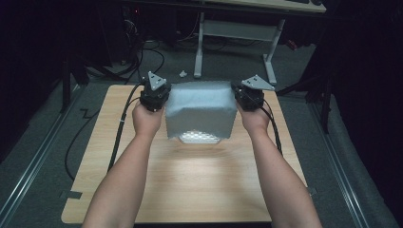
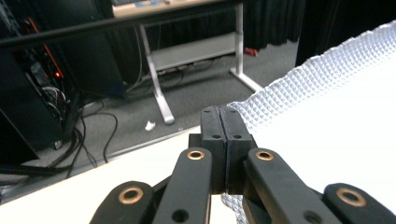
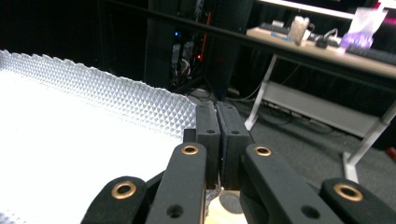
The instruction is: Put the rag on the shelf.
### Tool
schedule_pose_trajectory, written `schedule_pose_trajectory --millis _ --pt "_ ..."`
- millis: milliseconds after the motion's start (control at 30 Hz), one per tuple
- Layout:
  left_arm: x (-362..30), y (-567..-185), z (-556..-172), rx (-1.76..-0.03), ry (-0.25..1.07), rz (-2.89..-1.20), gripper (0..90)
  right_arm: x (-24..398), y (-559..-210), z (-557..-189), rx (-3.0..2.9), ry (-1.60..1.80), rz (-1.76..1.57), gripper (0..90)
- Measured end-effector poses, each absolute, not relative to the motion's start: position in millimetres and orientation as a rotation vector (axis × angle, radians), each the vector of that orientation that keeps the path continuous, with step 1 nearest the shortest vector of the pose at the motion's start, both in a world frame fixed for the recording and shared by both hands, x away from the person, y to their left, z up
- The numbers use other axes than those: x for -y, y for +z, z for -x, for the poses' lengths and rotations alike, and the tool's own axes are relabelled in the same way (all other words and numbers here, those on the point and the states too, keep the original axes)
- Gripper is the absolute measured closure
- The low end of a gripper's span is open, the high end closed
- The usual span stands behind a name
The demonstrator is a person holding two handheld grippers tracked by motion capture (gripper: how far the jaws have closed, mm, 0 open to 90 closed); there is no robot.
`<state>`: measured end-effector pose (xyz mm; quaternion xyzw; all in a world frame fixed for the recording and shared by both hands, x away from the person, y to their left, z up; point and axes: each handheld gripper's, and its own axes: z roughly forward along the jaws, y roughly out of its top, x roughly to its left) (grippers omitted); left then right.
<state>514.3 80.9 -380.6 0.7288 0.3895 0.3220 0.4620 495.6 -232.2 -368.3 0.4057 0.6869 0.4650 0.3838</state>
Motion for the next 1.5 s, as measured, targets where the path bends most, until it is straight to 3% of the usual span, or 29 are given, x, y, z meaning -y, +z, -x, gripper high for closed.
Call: schedule_pose_trajectory --millis 967,1500 --pt "-83 -443 -484 -0.979 0.610 -1.822 89.5 240 -437 -478 -1.850 1.197 -1.126 89.4" --pt "-85 -461 -476 -0.976 0.551 -1.836 89.3 237 -453 -472 -1.897 1.165 -1.127 89.3"
